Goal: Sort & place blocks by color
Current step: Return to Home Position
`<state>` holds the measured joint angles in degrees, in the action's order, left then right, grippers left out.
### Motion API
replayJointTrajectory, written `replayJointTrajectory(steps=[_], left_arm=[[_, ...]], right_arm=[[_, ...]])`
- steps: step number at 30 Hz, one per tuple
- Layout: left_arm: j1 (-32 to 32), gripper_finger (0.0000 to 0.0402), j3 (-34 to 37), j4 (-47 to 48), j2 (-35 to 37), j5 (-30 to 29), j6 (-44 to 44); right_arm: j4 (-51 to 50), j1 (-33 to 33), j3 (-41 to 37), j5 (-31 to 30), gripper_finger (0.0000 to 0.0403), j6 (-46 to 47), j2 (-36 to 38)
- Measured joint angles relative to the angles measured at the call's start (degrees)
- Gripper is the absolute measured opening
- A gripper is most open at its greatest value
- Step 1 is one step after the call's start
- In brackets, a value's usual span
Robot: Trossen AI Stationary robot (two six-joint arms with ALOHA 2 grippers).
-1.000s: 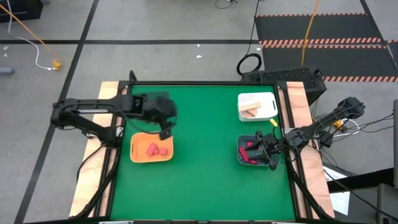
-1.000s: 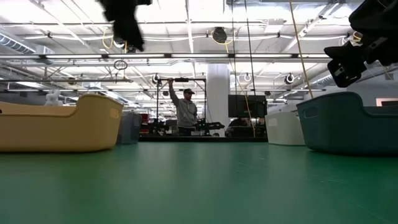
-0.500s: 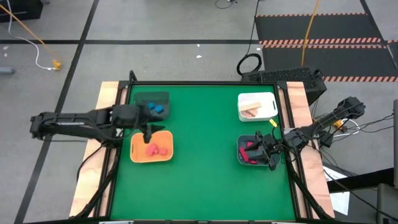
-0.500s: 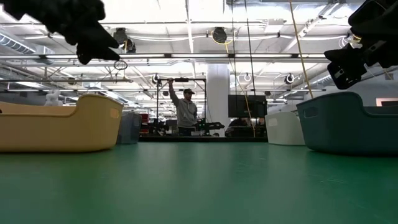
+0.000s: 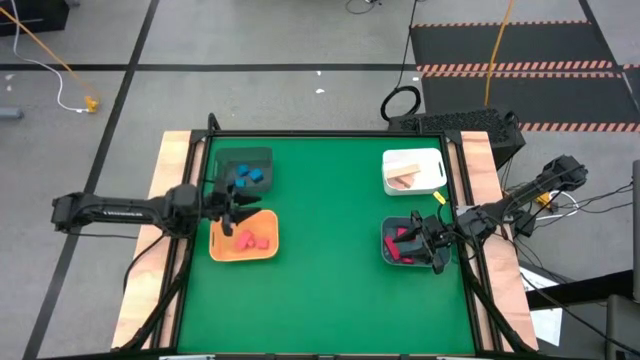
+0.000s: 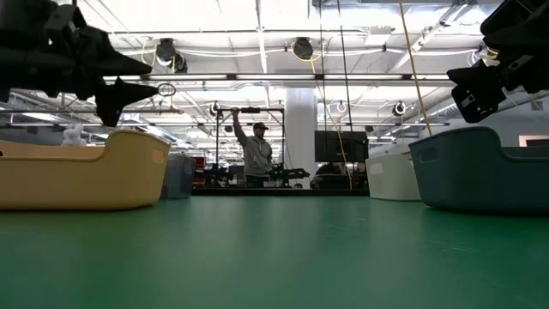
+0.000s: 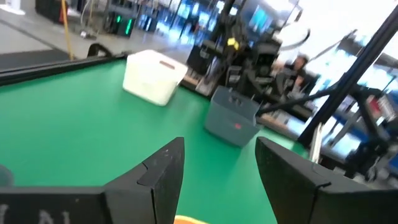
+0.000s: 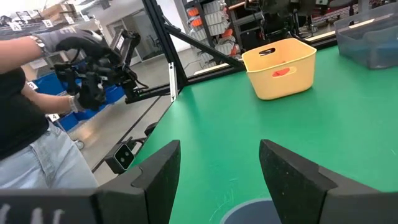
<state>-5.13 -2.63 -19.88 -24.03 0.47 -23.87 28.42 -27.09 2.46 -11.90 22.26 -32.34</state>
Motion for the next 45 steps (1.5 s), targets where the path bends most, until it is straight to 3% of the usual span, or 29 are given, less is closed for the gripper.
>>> replayJointTrajectory(steps=[5, 45], left_arm=[[0.1, 0.0198, 2.1, -4.1, 0.0, 0.7, -0.5], [-0.1, 0.0198, 2.1, -1.8, 0.0, 0.6, 2.6]], right_arm=[[0.0, 0.0, 0.0, 0.0, 0.0210, 0.0, 0.0], [0.0, 0.0, 0.0, 0.0, 0.0210, 0.0, 0.0]])
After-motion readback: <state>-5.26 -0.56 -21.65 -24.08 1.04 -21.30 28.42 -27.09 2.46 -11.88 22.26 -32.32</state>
